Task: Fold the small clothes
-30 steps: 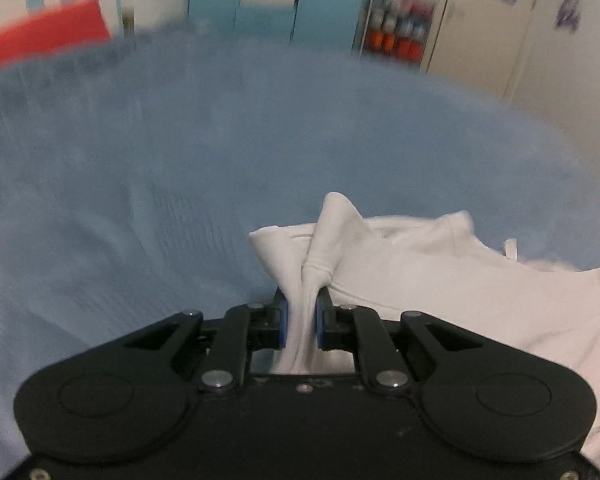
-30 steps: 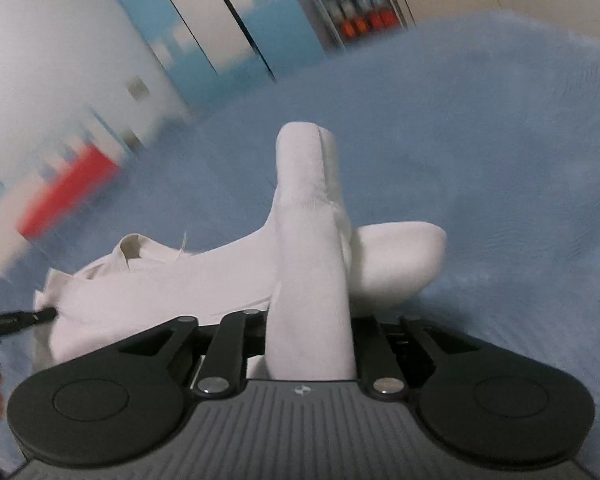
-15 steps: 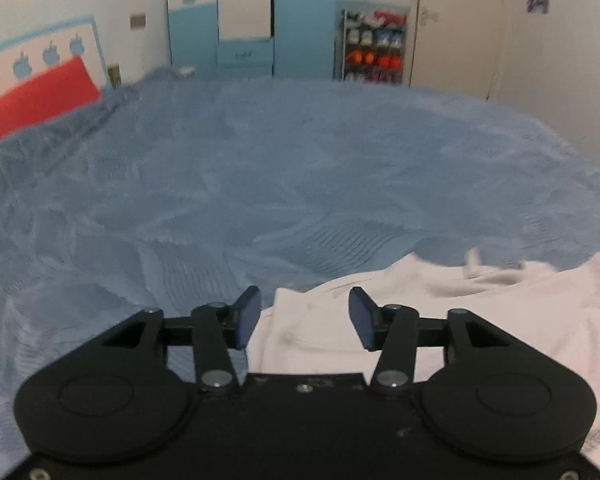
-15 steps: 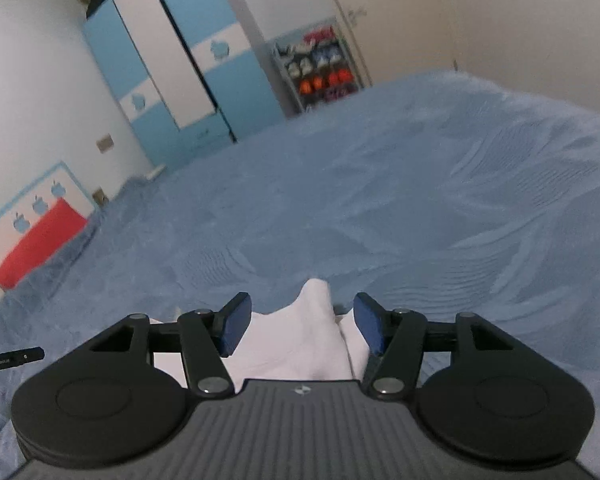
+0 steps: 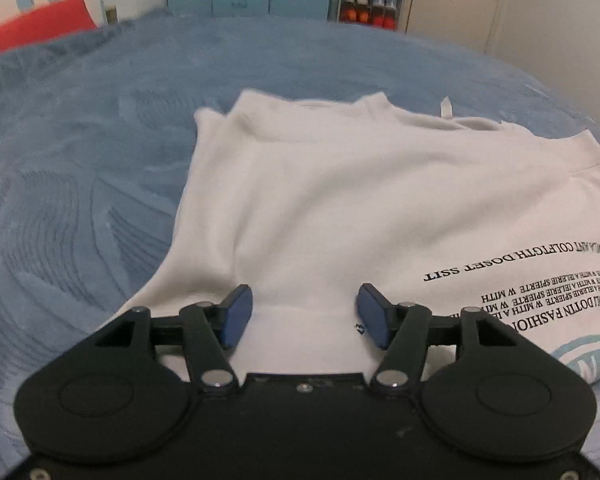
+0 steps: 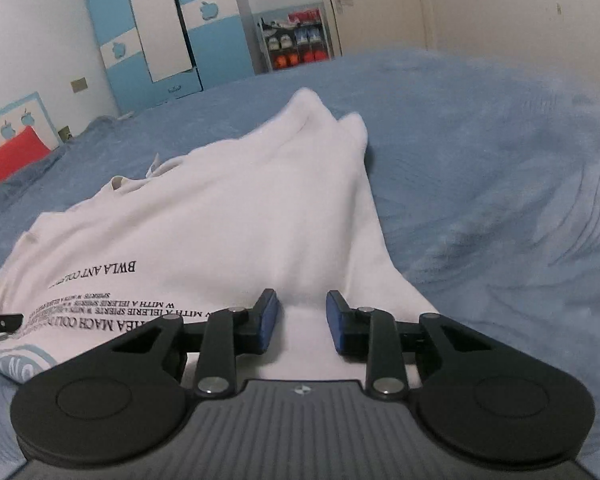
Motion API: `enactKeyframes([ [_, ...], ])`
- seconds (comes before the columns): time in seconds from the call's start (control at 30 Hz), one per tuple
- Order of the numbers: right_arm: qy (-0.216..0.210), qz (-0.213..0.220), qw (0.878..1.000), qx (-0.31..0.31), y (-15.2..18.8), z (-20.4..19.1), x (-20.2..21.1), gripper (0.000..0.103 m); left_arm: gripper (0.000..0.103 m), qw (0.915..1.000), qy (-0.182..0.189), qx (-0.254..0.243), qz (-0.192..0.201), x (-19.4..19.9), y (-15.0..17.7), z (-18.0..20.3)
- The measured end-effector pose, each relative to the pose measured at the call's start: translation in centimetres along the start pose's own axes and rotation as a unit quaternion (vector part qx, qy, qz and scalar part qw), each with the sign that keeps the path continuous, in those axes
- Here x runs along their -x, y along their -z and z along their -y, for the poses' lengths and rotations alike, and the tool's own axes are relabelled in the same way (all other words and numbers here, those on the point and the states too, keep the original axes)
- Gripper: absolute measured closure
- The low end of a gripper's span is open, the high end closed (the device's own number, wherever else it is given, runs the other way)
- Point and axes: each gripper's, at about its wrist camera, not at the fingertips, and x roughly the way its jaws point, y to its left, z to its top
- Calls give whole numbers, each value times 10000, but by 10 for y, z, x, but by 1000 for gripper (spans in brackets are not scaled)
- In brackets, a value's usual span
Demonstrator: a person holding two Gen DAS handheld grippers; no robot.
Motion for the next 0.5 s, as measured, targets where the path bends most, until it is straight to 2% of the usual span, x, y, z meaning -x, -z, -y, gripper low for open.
enactKeyframes([
  [0.03,57,-31,10000,59,-8,-5,5,68,41,9999,-89,-18,-110,2,-4,4],
  [0.1,-156,113,9997,165,-22,-16,22,68,41,9979,-263,44,-585,4,-21,9],
  [0.17,-230,249,9988,359,-37,-34,39,59,41,9961,-319,175,-805,13,-39,14],
  [0.23,-225,252,9984,443,-44,-49,46,50,41,9972,56,282,-688,29,-48,21],
  [0.3,-500,287,9975,401,-47,-62,50,46,41,9975,358,285,-536,44,-48,28],
  [0.4,-791,203,9953,526,-36,-83,49,46,40,9989,339,45,-316,55,-45,51],
  [0.47,-841,21,9947,596,-24,-89,44,46,40,9986,256,-144,-445,46,-35,62],
  [0.5,-860,-85,9944,601,-18,-95,41,46,39,9964,356,-178,-754,37,-27,65],
])
